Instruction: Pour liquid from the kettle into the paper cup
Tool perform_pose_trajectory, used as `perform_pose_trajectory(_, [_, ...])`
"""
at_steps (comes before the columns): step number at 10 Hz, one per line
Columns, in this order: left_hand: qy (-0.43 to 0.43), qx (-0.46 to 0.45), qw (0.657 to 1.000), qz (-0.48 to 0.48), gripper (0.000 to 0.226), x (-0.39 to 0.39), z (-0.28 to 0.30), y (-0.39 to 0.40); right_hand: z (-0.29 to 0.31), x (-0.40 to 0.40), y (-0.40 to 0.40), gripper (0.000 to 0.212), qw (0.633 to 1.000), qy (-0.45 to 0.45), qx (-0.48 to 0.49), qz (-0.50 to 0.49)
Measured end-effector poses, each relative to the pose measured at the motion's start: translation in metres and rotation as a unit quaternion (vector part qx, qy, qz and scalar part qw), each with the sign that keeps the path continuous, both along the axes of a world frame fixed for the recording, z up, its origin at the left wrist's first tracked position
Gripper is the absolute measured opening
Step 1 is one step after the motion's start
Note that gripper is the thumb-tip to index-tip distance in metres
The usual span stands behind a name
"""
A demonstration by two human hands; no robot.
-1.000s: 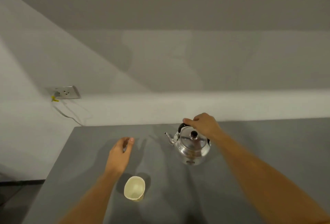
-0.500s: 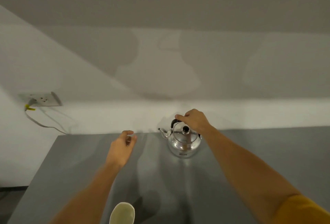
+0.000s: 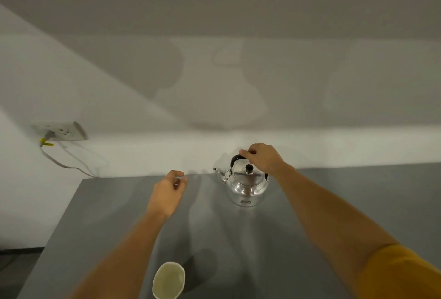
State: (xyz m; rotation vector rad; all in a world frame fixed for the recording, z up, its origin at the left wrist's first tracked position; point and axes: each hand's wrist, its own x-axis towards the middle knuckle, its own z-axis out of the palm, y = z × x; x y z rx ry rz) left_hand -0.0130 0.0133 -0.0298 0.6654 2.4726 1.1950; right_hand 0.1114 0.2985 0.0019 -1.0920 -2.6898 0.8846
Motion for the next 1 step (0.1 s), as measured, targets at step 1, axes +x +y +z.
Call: perform_pose_trajectory(1, [0.02, 0.013, 1.0, -0.011, 0.028, 0.0108, 0.0143, -0.0096, 0.0201, 0.014, -0.0121, 0.038, 1.0, 0.011, 0.014, 0.011])
